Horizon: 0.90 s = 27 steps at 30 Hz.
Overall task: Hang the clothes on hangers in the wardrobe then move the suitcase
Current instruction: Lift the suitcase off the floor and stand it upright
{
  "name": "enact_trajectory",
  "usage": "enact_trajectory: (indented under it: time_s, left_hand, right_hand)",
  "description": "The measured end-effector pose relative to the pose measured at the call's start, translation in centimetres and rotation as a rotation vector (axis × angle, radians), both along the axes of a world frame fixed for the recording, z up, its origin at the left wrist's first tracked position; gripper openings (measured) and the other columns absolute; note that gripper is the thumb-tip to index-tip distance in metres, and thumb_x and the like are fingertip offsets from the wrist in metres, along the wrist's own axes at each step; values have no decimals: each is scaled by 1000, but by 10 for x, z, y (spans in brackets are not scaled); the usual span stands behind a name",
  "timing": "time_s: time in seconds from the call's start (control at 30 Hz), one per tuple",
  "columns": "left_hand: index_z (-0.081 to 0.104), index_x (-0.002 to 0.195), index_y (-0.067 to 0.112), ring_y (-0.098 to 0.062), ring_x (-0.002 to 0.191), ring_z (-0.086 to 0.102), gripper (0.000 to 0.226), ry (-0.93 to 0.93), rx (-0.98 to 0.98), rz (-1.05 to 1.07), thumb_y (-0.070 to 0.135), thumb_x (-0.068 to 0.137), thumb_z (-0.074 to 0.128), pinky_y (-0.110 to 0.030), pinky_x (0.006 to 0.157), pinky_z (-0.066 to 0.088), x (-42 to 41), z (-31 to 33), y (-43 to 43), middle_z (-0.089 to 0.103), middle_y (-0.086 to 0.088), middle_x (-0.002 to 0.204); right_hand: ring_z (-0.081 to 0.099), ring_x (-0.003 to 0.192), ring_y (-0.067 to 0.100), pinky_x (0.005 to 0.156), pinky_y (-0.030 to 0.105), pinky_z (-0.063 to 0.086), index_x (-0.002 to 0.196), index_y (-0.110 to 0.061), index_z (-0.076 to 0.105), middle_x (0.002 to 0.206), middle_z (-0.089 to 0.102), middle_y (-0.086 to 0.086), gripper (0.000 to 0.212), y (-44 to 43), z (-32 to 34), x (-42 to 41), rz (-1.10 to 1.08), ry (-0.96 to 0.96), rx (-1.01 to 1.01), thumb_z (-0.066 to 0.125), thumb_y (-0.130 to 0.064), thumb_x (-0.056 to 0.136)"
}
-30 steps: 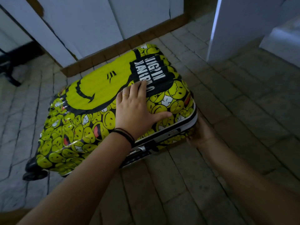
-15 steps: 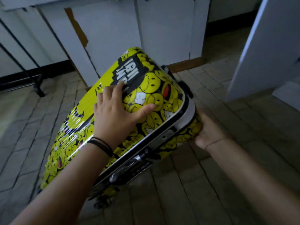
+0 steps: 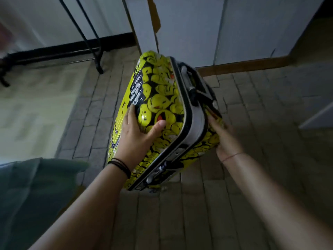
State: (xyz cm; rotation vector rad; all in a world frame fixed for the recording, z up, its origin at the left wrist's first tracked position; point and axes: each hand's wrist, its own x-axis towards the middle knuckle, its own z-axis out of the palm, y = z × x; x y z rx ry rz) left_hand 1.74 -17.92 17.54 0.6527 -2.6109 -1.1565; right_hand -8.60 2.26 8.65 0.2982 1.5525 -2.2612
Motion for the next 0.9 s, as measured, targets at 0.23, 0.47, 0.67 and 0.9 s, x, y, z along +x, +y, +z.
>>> enact_trajectory:
  time_s: [0.23, 0.47, 0.67, 0.9]
  left_hand:
    - [12, 149, 37, -27, 142, 18, 96, -159, -43, 74, 60, 73, 66, -49, 114, 23, 20, 44, -42, 18, -1, 156]
    - [11, 149, 36, -21, 144, 17, 99, -167, 132, 135, 54, 72, 71, -50, 114, 26, 60, 59, -92, 13, 3, 157]
    - [9, 149, 37, -18, 143, 17, 102, -108, 262, 262, 58, 69, 69, -50, 113, 28, 62, 60, -79, 13, 5, 156]
    - [2, 146, 48, -17, 140, 22, 113, -103, 355, 412, 73, 58, 69, -47, 111, 32, 61, 51, -52, 13, 10, 151]
  right_hand:
    - [64, 107, 27, 86, 45, 55, 133, -15, 48, 121, 64, 9, 93, -55, 32, 45, 29, -243, -3, 89, -34, 52]
    - [64, 108, 28, 93, 49, 50, 128, -13, 57, 121, 66, 12, 104, -104, 73, 65, 136, -248, 88, 92, -50, 38]
    - [65, 106, 25, 92, 46, 52, 127, -16, 57, 117, 68, 9, 102, -108, 98, 41, 196, -154, 217, 89, -55, 37]
    - [62, 111, 23, 96, 42, 50, 131, -16, 52, 122, 64, 7, 86, -92, 97, 21, 292, -157, 303, 86, -35, 54]
